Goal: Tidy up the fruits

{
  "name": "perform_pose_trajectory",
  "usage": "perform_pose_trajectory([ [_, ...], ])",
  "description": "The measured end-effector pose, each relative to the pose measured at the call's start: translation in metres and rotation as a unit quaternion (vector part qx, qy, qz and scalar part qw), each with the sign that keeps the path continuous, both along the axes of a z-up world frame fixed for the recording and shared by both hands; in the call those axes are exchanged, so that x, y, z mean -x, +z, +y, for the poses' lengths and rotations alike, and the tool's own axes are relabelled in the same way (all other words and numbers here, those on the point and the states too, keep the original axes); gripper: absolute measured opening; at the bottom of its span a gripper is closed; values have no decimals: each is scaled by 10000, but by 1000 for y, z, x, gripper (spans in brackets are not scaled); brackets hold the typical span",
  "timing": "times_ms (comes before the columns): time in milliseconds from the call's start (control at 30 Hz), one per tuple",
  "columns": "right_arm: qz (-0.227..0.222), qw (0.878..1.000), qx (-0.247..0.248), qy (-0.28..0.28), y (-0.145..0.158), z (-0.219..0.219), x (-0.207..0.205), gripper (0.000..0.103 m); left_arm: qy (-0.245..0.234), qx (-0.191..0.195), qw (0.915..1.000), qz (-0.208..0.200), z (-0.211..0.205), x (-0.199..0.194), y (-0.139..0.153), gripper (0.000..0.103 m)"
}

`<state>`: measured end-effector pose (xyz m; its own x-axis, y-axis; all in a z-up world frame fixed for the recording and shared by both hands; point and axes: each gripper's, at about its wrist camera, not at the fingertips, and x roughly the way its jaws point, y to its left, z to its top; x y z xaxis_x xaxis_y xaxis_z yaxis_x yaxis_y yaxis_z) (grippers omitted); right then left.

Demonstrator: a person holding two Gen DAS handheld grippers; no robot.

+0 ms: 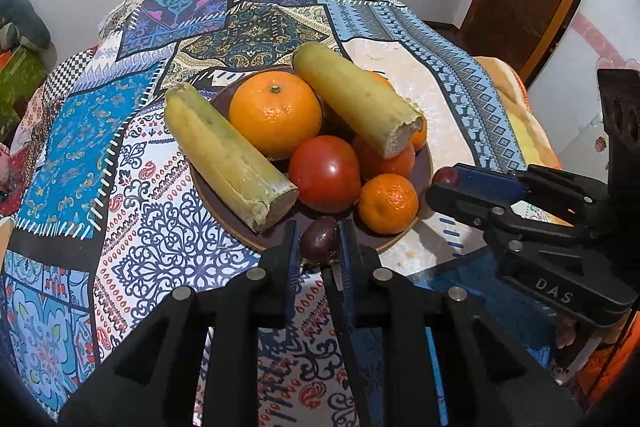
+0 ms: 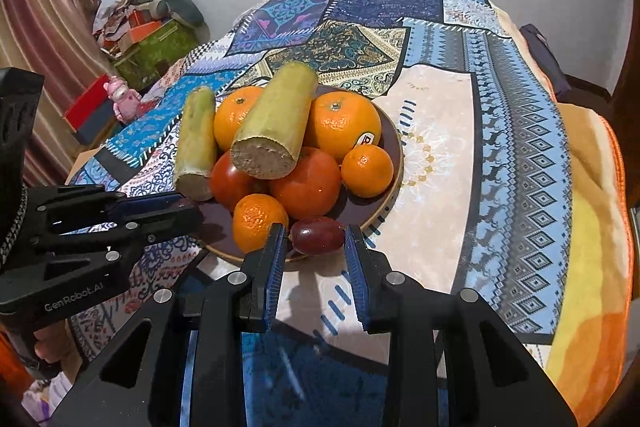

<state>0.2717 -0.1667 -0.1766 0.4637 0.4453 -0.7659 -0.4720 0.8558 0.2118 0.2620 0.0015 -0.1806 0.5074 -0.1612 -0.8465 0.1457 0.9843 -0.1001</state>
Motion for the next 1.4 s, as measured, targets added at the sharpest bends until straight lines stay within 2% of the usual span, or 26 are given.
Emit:
perform_pose_trajectory([
  [433,174,9998,-28,20,-9,-1,-7,29,184,157,9995,221,5,-7,-12,19],
  [600,226,9997,-49,10,-10,-2,-8,30,215,257,9992,211,5,-4,-9,28],
  [667,181,9998,-48,-4,-7,-4,-7,36,244,262,9992,176,5,-1,-6,34],
  [800,98,9999,-98,-39,0,-7,-5,40,308,310,9990,85,9,5,2,34],
  [1000,-187,9994,-248,-158,29,-18,12,40,414,173,9983,-375,11,27,35,34],
  [1133,-557,9971,-475,-196,64,-26,33,40,503,134,9954,-808,12,49,70,34],
  [1233,-892,9933,-702,-220,96,-33,53,40,581,56,9905,-1248,9,70,101,34],
  [1400,-1533,9832,-964,-227,145,-40,91,41,634,-54,9770,-2033,0,116,154,34],
])
